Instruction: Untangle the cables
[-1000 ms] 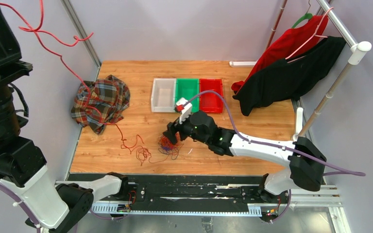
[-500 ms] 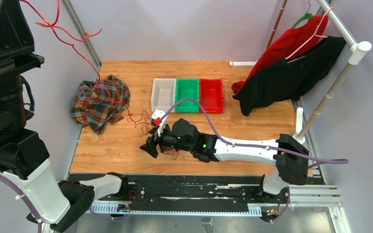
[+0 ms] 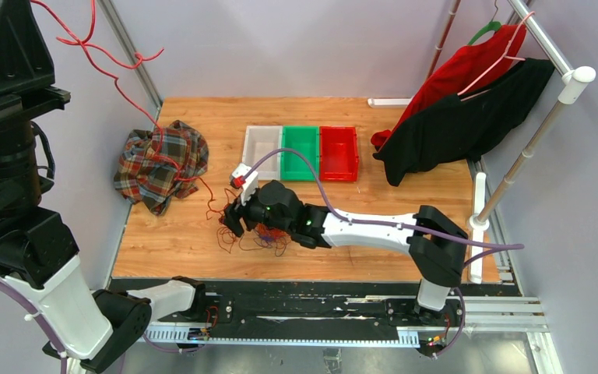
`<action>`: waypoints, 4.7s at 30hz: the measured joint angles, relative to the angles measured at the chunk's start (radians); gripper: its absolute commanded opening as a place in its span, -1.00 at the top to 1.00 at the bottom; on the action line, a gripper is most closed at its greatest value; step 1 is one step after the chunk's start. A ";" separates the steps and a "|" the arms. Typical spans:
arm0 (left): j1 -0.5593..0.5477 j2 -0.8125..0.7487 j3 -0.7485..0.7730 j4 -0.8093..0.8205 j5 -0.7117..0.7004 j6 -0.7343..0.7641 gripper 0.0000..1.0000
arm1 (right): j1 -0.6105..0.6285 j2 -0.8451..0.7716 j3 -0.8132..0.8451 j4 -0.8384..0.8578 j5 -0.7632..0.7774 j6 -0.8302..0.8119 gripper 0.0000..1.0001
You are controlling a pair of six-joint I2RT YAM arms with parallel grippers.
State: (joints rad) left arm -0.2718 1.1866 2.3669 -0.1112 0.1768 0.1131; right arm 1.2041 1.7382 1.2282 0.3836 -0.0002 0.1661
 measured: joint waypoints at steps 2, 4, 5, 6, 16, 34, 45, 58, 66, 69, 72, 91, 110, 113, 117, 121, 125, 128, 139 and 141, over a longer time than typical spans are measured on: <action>0.000 0.000 0.001 0.000 0.000 -0.004 0.97 | -0.001 0.035 0.030 -0.006 0.016 0.000 -0.13; 0.000 0.000 0.003 0.000 0.003 -0.009 0.97 | -0.001 0.055 0.041 -0.012 0.026 0.002 0.21; 0.000 0.000 0.003 0.000 0.003 -0.010 0.97 | -0.001 0.060 0.041 -0.014 0.028 0.002 0.40; 0.000 0.000 0.003 0.000 0.004 -0.012 0.97 | -0.002 0.064 0.041 -0.021 0.030 0.006 0.64; 0.000 0.003 0.006 0.061 -0.017 0.072 0.99 | -0.074 -0.063 -0.210 -0.015 0.063 0.031 0.99; 0.000 0.109 0.040 0.155 -0.079 0.197 0.99 | -0.178 -0.137 -0.560 -0.067 0.289 0.105 0.85; 0.000 0.013 -0.319 -0.005 0.029 0.079 0.99 | -0.180 -0.356 -0.513 -0.071 0.223 0.088 -0.36; 0.000 0.092 -0.619 -0.034 0.078 -0.043 0.99 | -0.258 -0.436 -0.471 -0.114 0.178 0.083 -0.38; 0.000 0.140 -0.743 -0.003 0.077 -0.040 0.99 | -0.269 -0.461 -0.546 -0.121 0.173 0.098 -0.37; 0.000 0.141 -0.764 0.025 0.075 -0.034 0.99 | -0.280 -0.460 -0.554 -0.120 0.172 0.101 -0.36; 0.000 0.143 -0.773 0.049 0.073 -0.027 0.99 | -0.283 -0.453 -0.558 -0.118 0.172 0.104 -0.36; -0.001 0.325 -0.689 0.105 0.057 0.030 0.99 | -0.348 -0.424 -0.599 -0.112 0.164 0.164 -0.30; -0.050 0.230 -0.631 0.144 0.065 0.138 0.99 | -0.359 -0.425 -0.597 -0.128 0.157 0.182 -0.24; -0.057 0.230 -0.652 0.147 0.066 0.139 0.99 | -0.359 -0.425 -0.597 -0.129 0.158 0.183 -0.24; -0.071 0.244 -0.681 0.141 0.065 0.155 0.99 | -0.359 -0.425 -0.597 -0.129 0.158 0.183 -0.23; -0.074 0.266 -0.681 0.139 0.056 0.174 0.99 | -0.365 -0.425 -0.597 -0.129 0.158 0.183 -0.23; -0.074 0.269 -0.693 0.142 0.045 0.196 0.99 | -0.367 -0.425 -0.597 -0.128 0.158 0.183 -0.23; -0.074 0.269 -0.715 0.149 0.034 0.212 0.99 | -0.368 -0.425 -0.597 -0.128 0.158 0.183 -0.23; -0.075 0.232 -0.982 0.152 -0.027 0.258 0.99 | -0.370 -0.433 -0.600 -0.129 0.158 0.183 -0.23; -0.075 0.229 -1.027 0.142 -0.039 0.273 0.99 | -0.370 -0.438 -0.602 -0.128 0.158 0.185 -0.23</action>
State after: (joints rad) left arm -0.3470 1.4158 1.3399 0.0303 0.1383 0.3862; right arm 0.8345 1.3006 0.6262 0.2554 0.1577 0.3508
